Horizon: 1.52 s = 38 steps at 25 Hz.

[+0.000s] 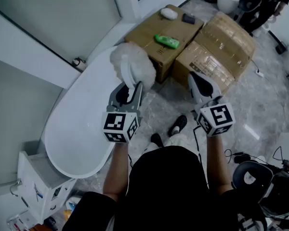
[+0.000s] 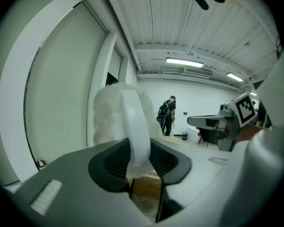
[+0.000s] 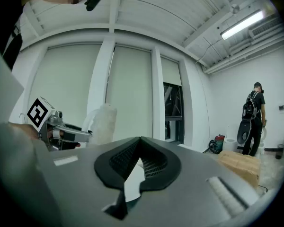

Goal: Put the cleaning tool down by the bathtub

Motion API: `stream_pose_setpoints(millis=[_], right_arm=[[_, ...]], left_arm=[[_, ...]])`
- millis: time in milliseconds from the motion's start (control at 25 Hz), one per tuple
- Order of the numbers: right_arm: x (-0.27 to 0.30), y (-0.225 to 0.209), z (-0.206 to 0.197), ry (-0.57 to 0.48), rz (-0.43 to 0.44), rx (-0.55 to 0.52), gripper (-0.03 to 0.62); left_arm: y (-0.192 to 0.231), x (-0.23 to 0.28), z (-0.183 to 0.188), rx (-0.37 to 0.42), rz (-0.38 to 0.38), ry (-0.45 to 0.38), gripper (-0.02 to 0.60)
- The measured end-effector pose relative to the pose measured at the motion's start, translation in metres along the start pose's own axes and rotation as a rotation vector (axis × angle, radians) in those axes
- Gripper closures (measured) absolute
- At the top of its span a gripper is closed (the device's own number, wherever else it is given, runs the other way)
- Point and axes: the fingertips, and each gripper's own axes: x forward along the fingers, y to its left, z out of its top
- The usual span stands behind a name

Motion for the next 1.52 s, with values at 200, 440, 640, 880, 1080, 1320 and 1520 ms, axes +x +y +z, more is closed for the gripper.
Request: stream_pose_setpoints(millis=[200,440,640,880,1080,1320,1520], right_arm=[[0.0,0.006,0.0,-0.001,0.004,-0.013,0.588],[0.001,0.024,-0.001,0.003,0.007,-0.023,0.588],[0.002,0.028,0.0,-0.018,0.006,0.034,0.586],[0.001,0.031,-0.008,0.002,-0.004,0.028,0.585],[0.009,0.023,-0.009,0.014,0.008,0.032,0.585],[0.029,-0.002,-0.004,0.011,0.031,0.036,0.585],[0.054,-0.031,0.0,0.012,0.049,0.045,0.585]], left_arm=[[0.004,-0.003,-0.002,0.008,0.001,-0.005,0.471],[0.015,-0.017,-0.004,0.015,0.011,-0.003,0.471],[0.023,-0.025,-0.005,0.009,0.02,-0.002,0.471],[0.026,-0.028,-0.01,0.004,0.026,-0.002,0.471],[0.031,-0.02,-0.014,-0.013,0.045,0.013,0.471],[0.035,0.009,-0.01,-0.021,0.071,0.024,0.471],[0.039,0.042,-0.006,-0.024,0.095,0.048,0.469]])
